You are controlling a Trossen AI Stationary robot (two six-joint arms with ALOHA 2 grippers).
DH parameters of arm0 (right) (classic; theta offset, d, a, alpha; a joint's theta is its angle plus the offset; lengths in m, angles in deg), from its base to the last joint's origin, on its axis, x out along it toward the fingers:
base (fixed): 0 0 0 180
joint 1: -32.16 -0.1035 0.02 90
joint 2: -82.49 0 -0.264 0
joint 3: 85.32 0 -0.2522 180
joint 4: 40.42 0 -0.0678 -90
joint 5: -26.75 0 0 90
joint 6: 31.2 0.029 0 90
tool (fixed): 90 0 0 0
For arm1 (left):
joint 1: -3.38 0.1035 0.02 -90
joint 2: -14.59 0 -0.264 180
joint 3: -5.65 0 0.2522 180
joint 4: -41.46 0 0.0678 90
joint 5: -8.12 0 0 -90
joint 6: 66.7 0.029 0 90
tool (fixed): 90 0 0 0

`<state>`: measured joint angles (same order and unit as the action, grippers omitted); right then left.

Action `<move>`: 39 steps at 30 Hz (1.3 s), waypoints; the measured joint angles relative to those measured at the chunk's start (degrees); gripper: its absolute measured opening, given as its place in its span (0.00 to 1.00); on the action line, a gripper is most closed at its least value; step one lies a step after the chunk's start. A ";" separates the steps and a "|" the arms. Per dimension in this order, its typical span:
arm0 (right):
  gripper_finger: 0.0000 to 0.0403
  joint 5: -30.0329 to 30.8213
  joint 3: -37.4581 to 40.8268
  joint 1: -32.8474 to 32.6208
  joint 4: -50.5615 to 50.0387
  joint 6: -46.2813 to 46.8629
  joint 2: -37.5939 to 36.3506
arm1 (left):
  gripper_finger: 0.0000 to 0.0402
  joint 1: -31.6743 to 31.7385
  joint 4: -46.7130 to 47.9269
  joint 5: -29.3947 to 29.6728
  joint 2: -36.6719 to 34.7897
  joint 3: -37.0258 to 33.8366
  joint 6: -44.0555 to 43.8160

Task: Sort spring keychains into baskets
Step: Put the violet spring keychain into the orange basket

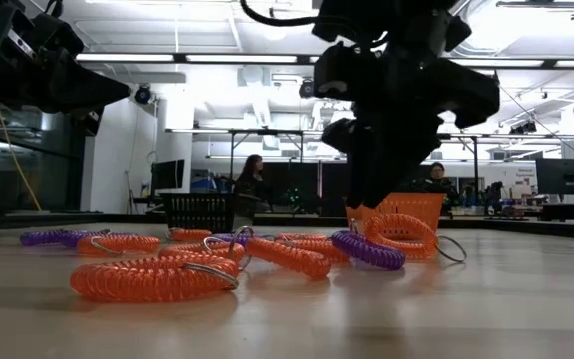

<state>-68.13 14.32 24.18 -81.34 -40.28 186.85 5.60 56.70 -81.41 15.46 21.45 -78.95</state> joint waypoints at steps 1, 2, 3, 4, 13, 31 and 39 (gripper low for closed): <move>0.33 -0.12 -0.56 -0.10 -0.37 -1.06 0.51 | 0.00 0.00 0.00 0.00 0.01 0.00 0.00; 0.33 -0.23 -1.10 -0.18 -0.83 -2.14 0.98 | 0.00 0.00 0.00 0.00 0.01 0.00 0.00; 0.33 -0.58 -1.61 -0.18 -1.22 -3.19 1.50 | 0.00 0.01 0.00 0.00 0.00 0.00 0.00; 0.33 -0.72 -1.99 -0.18 -1.43 -4.14 1.98 | 0.00 0.01 0.00 0.00 0.00 0.01 0.00; 0.33 -2.00 -2.48 -0.99 -3.36 -9.05 4.15 | 0.00 0.02 0.00 0.00 0.01 0.01 -0.01; 0.33 1.41 -1.95 -1.09 -4.14 -9.65 4.15 | 0.00 0.00 0.00 0.00 0.00 0.01 -0.01; 0.33 0.63 -1.91 -2.58 -2.46 -9.39 5.59 | 0.00 0.02 0.00 0.00 -0.01 0.00 0.00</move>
<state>-67.50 12.41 21.60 -83.80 -49.67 192.44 5.62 56.70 -81.41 15.45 21.45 -78.95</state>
